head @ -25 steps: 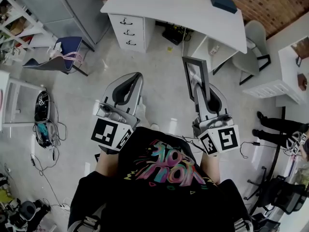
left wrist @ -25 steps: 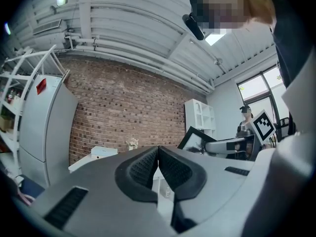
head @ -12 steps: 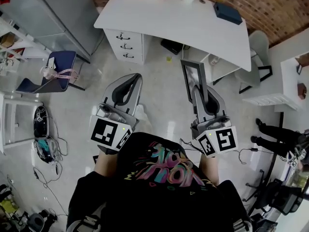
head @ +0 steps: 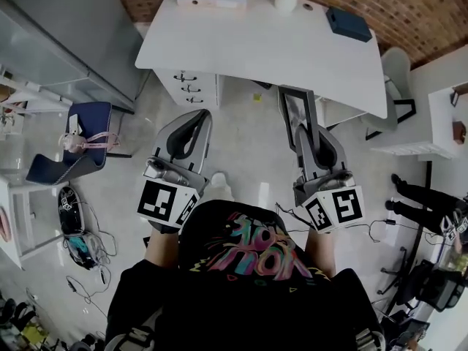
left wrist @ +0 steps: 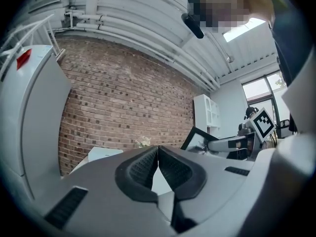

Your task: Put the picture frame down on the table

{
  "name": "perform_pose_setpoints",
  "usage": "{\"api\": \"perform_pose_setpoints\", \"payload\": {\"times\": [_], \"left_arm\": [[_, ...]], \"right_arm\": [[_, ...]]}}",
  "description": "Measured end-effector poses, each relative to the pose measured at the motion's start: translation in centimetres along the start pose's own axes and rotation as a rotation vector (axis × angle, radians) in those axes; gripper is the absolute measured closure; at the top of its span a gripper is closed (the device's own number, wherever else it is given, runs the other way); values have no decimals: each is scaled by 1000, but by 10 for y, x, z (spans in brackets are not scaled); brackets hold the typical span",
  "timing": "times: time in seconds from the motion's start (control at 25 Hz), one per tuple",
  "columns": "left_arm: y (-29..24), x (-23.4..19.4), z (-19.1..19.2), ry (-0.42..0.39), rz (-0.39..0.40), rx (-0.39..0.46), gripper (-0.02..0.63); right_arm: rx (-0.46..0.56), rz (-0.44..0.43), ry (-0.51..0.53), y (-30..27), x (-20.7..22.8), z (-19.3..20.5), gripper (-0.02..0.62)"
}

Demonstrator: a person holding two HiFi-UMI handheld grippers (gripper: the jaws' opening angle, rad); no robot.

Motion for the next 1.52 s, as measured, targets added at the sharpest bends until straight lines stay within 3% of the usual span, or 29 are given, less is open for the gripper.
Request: {"api": "perform_pose_setpoints", "payload": {"times": [0.4,0.76,1.0,1.52], "left_arm": [[-30,-53,19,11,32,-10,581],[-85,-70,38,1,22,-16,581],[-160,-92,44,-7,-5,-24,581],[-368,-125,28,-8,-45,-26,581]], "right_arm": [[-1,64,-33,-54,9,-2,525],[2,56,-60,-101,56,-1,526],[-11,24,-55,-165,114,-22,526],[-36,-31,-30,-290,266,-117,526]]}}
Point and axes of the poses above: the fingertips, and each gripper's own axes: y backward along the fingers, x to its right, z out of its underside, the point moved 10 cm from there along y, backward along the fingers, and after that the axes turned 15 degrees about -y, right-handed, at the moved point
